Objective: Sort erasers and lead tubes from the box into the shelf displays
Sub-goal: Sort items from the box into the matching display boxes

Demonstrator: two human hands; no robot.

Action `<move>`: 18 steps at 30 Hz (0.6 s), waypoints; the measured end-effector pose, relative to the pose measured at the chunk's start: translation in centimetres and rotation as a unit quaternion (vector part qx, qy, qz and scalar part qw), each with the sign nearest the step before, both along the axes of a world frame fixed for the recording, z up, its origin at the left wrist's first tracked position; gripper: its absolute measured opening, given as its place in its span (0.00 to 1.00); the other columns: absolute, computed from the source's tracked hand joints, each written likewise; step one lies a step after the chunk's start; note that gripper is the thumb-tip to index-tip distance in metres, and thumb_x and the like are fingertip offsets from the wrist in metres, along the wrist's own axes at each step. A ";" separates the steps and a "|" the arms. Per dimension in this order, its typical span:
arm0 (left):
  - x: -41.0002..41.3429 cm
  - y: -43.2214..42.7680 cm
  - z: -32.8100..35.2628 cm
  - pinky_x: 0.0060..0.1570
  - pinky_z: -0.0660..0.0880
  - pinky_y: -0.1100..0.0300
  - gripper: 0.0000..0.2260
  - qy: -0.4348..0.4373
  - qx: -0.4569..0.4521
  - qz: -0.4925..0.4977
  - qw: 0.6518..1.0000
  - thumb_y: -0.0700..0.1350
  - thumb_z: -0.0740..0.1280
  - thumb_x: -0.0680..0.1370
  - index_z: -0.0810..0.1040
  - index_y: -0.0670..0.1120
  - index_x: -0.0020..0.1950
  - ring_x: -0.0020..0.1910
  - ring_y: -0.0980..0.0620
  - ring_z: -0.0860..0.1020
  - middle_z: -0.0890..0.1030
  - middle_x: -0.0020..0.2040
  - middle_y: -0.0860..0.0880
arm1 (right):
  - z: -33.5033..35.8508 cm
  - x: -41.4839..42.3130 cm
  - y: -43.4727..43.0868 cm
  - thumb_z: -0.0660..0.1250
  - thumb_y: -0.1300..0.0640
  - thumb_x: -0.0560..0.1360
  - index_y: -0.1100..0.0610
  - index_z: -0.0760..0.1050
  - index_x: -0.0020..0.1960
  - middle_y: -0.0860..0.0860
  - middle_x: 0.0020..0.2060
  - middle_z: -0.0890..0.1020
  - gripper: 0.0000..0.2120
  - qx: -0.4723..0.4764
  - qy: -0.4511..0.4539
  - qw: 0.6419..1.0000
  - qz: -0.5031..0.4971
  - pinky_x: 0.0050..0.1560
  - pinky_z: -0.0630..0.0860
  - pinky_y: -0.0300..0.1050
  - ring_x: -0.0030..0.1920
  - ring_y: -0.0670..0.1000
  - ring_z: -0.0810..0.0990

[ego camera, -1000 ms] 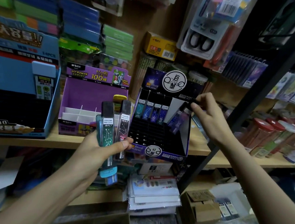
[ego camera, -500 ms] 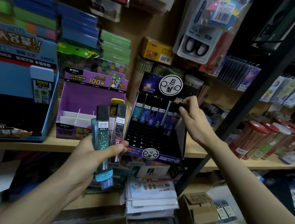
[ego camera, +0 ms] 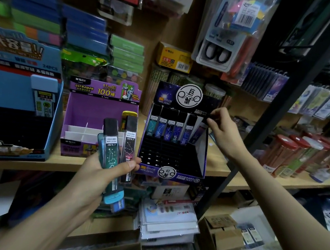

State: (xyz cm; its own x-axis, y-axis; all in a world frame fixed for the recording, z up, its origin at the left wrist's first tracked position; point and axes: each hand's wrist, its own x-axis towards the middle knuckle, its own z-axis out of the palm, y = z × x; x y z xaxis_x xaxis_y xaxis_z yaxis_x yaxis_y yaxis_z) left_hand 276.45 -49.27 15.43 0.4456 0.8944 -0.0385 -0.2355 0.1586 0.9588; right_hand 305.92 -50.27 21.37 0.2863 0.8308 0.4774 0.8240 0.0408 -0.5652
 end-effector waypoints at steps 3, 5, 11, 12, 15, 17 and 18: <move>0.1 0.1 -0.1 0.45 0.73 0.61 0.19 0.000 -0.004 -0.001 1.000 0.41 0.70 0.65 0.78 0.41 0.55 0.45 0.54 0.84 0.86 0.45 0.47 | -0.3 0.0 0.2 0.59 0.59 0.80 0.61 0.68 0.56 0.51 0.45 0.77 0.07 -0.006 -0.037 0.999 0.007 0.38 0.68 0.33 0.44 0.49 0.74; 0.1 0.1 -0.1 0.45 0.73 0.61 0.19 0.001 -0.004 -0.002 1.000 0.41 0.70 0.65 0.79 0.41 0.55 0.45 0.55 0.83 0.86 0.45 0.48 | -0.2 0.0 0.3 0.60 0.59 0.80 0.60 0.69 0.55 0.51 0.45 0.77 0.07 -0.002 -0.045 0.999 0.009 0.39 0.68 0.30 0.44 0.49 0.74; 0.1 0.0 0.0 0.45 0.73 0.61 0.19 -0.010 -0.013 -0.005 1.000 0.40 0.70 0.65 0.78 0.41 0.56 0.45 0.54 0.84 0.85 0.46 0.47 | 0.1 0.0 0.2 0.61 0.60 0.79 0.61 0.70 0.57 0.50 0.48 0.78 0.09 -0.028 -0.076 0.997 0.017 0.42 0.68 0.28 0.48 0.48 0.76; 0.1 0.0 0.0 0.44 0.73 0.61 0.20 -0.012 -0.013 -0.005 1.000 0.40 0.70 0.65 0.78 0.41 0.56 0.45 0.54 0.84 0.85 0.46 0.47 | 0.0 -0.1 0.2 0.62 0.60 0.79 0.61 0.70 0.58 0.51 0.48 0.78 0.09 -0.027 -0.081 0.996 0.015 0.44 0.69 0.31 0.49 0.49 0.76; 0.2 -0.1 0.0 0.45 0.73 0.60 0.20 -0.011 -0.011 -0.005 1.000 0.41 0.70 0.64 0.78 0.41 0.56 0.44 0.54 0.84 0.85 0.45 0.47 | -0.3 -0.5 0.2 0.63 0.60 0.78 0.62 0.70 0.58 0.54 0.48 0.78 0.11 0.002 -0.108 0.994 -0.009 0.49 0.73 0.45 0.48 0.52 0.77; 0.2 -0.1 0.0 0.44 0.73 0.61 0.20 -0.011 -0.011 -0.005 1.000 0.41 0.70 0.64 0.78 0.41 0.55 0.44 0.54 0.84 0.85 0.45 0.47 | -0.6 -0.4 0.4 0.65 0.62 0.77 0.65 0.72 0.56 0.57 0.50 0.77 0.10 0.027 -0.172 0.984 -0.041 0.52 0.72 0.49 0.51 0.56 0.76; 0.3 -0.1 0.0 0.44 0.73 0.61 0.19 -0.010 -0.011 -0.005 1.000 0.41 0.70 0.64 0.78 0.42 0.55 0.44 0.55 0.84 0.86 0.45 0.47 | -0.7 -0.3 0.6 0.65 0.62 0.76 0.66 0.74 0.55 0.59 0.51 0.76 0.09 0.027 -0.202 0.978 -0.055 0.53 0.71 0.49 0.53 0.57 0.74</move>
